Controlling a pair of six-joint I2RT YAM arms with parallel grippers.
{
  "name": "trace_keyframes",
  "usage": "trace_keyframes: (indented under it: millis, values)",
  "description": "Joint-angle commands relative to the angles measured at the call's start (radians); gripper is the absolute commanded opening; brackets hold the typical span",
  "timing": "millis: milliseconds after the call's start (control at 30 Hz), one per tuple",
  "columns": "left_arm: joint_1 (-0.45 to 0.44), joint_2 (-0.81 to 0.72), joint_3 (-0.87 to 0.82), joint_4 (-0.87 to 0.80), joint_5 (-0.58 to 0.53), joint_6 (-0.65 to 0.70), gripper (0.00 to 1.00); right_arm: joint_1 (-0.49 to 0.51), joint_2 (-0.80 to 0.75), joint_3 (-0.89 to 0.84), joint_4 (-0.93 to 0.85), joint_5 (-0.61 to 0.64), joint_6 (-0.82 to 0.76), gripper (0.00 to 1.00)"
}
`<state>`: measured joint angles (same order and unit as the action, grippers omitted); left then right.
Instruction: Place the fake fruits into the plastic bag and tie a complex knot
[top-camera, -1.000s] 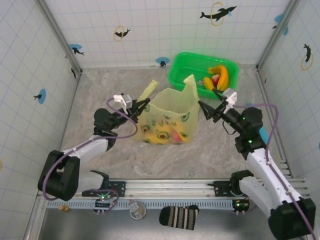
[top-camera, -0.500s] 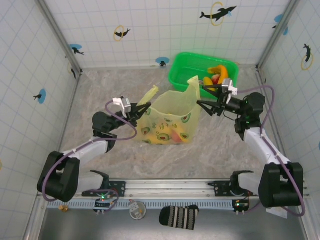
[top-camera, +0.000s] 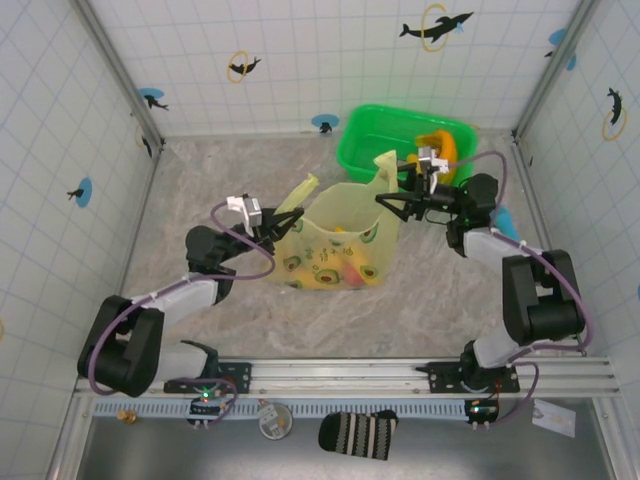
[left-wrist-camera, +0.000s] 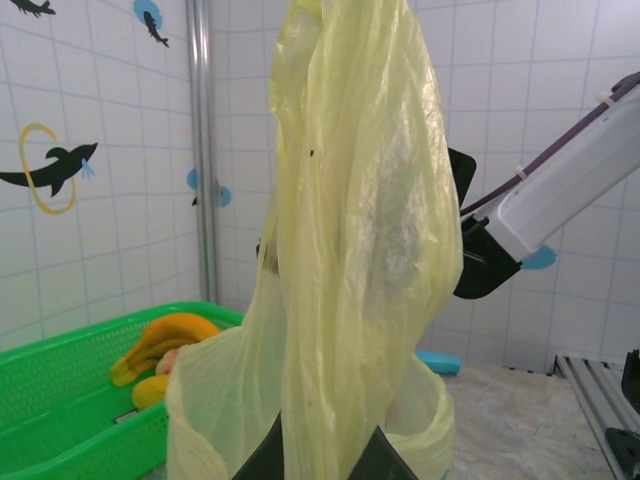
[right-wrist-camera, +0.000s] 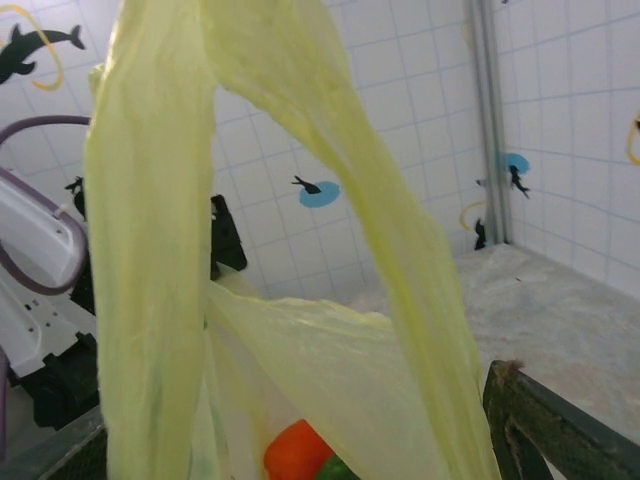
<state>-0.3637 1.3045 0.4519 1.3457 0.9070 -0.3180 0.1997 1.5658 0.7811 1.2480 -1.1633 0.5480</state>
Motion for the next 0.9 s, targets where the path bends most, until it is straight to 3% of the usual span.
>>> trace_keyframes:
  millis: [0, 100, 167, 233, 300, 367, 533, 633, 700, 767, 867]
  values:
    - [0.005, 0.033, 0.018, 0.121, 0.039, -0.073, 0.0, 0.057, 0.038, 0.052, 0.139, 0.021, 0.044, 0.8]
    - [0.005, 0.052, 0.03, 0.147, 0.043, -0.098, 0.0, 0.081, 0.083, 0.076, 0.108, 0.036, 0.033, 0.77]
    - [0.005, 0.055, 0.031, 0.149, 0.038, -0.101, 0.0, 0.085, 0.104, 0.083, 0.097, 0.033, 0.036, 0.68]
    - [0.004, 0.057, 0.033, 0.145, 0.037, -0.101, 0.0, 0.086, 0.112, 0.082, 0.105, 0.031, 0.043, 0.45]
    - [0.005, 0.06, 0.036, 0.138, 0.031, -0.099, 0.0, 0.087, 0.107, 0.085, 0.09, 0.025, 0.039, 0.16]
    - [0.005, 0.065, 0.038, 0.141, 0.026, -0.106, 0.0, 0.097, 0.089, 0.084, 0.046, 0.037, -0.001, 0.0]
    - [0.003, 0.051, 0.051, 0.082, -0.007, -0.102, 0.0, 0.115, -0.042, 0.066, -0.289, 0.177, -0.259, 0.0]
    - [-0.02, 0.004, 0.085, -0.135, -0.072, -0.015, 0.0, 0.175, -0.157, 0.064, -0.62, 0.365, -0.552, 0.0]
    - [-0.052, -0.025, 0.134, -0.335, -0.118, 0.09, 0.0, 0.251, -0.236, 0.037, -0.742, 0.603, -0.71, 0.0]
    - [-0.107, -0.038, 0.19, -0.52, -0.164, 0.174, 0.0, 0.306, -0.301, -0.017, -0.741, 0.806, -0.766, 0.0]
    - [-0.146, -0.035, 0.249, -0.665, -0.234, 0.189, 0.0, 0.381, -0.369, -0.075, -0.74, 1.023, -0.812, 0.0]
